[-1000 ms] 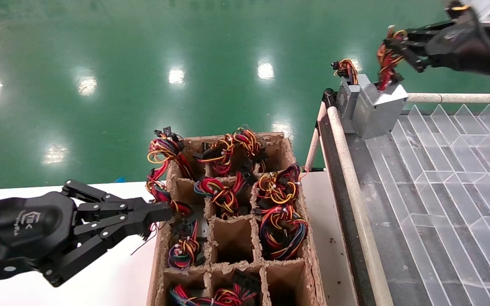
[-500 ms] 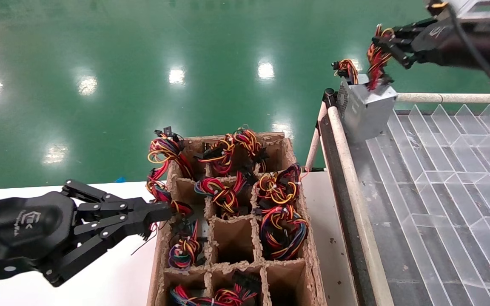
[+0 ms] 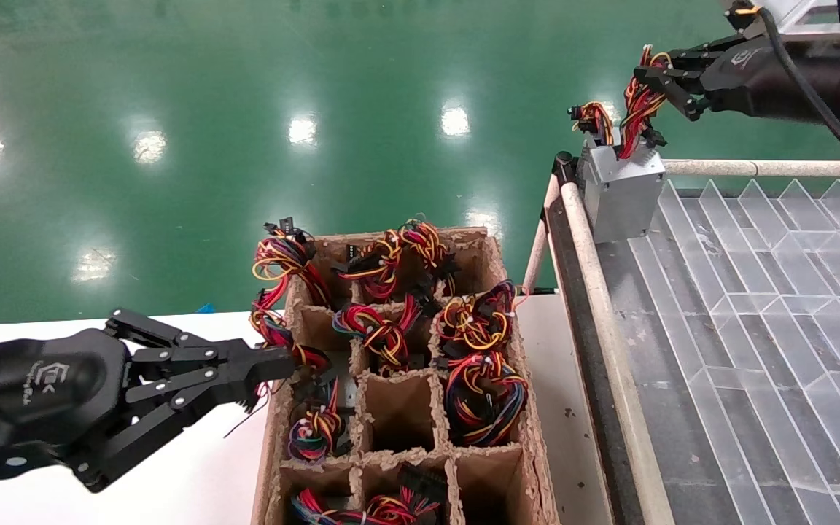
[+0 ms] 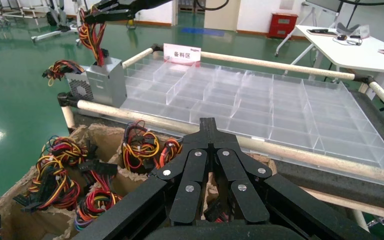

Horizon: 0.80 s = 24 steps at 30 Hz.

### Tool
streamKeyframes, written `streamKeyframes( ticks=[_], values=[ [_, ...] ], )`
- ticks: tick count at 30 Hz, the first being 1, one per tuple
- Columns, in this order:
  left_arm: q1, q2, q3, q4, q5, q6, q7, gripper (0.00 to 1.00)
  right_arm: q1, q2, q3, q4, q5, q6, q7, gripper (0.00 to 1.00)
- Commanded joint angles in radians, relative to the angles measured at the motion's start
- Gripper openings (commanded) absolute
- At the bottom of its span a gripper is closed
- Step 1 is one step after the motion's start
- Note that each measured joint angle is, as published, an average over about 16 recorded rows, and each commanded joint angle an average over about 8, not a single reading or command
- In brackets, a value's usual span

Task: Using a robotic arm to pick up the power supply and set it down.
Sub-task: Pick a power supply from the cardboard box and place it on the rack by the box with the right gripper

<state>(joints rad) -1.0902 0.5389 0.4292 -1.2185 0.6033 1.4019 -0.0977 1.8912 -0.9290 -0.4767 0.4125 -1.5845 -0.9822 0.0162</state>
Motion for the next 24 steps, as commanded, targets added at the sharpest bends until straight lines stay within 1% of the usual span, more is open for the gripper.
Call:
streamKeyframes(
  ticks=[1, 11, 19, 24],
  values=[
    [0.000, 0.000, 0.000, 0.000, 0.000, 0.000, 0.000, 0.00, -0.001, -0.002, 0.000, -0.005, -0.001, 0.004, 0.001, 0.00],
    [0.000, 0.000, 0.000, 0.000, 0.000, 0.000, 0.000, 0.00, -0.005, 0.001, 0.015, -0.019, 0.015, 0.031, -0.007, 0.00],
    [0.000, 0.000, 0.000, 0.000, 0.000, 0.000, 0.000, 0.00, -0.010, 0.009, 0.040, -0.026, 0.054, 0.025, -0.017, 0.00],
    [0.000, 0.000, 0.000, 0.000, 0.000, 0.000, 0.000, 0.00, -0.013, 0.014, 0.044, -0.032, 0.060, 0.024, -0.015, 0.00]
  ],
)
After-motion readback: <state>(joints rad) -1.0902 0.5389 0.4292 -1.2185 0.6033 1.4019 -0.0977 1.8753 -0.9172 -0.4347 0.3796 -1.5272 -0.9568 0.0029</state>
